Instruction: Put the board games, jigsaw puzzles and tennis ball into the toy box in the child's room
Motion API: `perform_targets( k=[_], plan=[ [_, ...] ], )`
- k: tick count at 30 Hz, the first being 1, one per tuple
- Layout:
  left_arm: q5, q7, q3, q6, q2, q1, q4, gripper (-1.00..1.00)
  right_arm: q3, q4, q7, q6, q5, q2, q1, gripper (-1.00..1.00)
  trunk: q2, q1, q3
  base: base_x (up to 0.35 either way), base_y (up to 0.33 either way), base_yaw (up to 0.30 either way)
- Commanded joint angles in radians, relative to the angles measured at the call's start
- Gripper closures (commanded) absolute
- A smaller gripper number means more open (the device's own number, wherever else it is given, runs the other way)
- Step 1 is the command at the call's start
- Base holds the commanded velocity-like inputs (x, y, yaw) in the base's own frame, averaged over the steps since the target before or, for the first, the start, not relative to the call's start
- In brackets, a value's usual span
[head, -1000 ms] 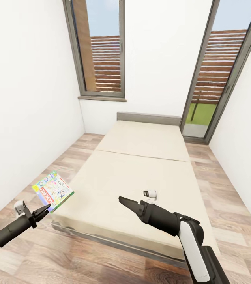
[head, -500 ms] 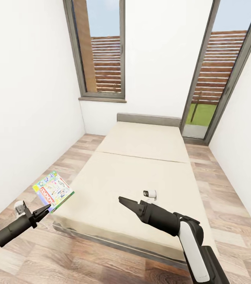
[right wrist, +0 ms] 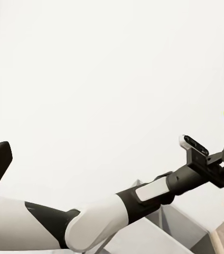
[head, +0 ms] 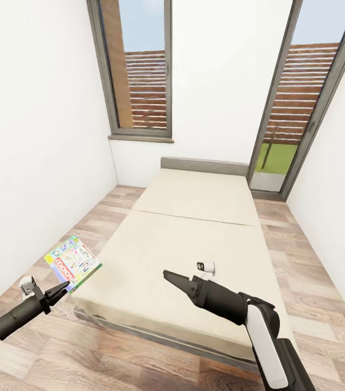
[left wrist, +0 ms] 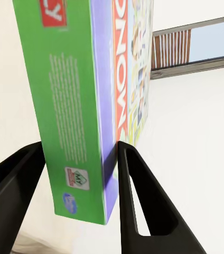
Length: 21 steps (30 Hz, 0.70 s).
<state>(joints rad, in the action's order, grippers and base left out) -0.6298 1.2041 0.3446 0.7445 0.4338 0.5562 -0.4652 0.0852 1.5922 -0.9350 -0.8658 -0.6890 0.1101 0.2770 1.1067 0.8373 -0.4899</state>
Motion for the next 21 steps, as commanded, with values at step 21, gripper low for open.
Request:
perform_targets(
  k=[21],
  plan=[
    [-0.002, 0.002, 0.001, 0.007, 0.0, 0.001, 0.0, 1.0, 0.002, 0.0, 0.029, 0.059, -0.007, -0.001, 0.001, -1.0, -0.147, -0.081, 0.065, 0.0, 0.0, 0.0]
  ],
)
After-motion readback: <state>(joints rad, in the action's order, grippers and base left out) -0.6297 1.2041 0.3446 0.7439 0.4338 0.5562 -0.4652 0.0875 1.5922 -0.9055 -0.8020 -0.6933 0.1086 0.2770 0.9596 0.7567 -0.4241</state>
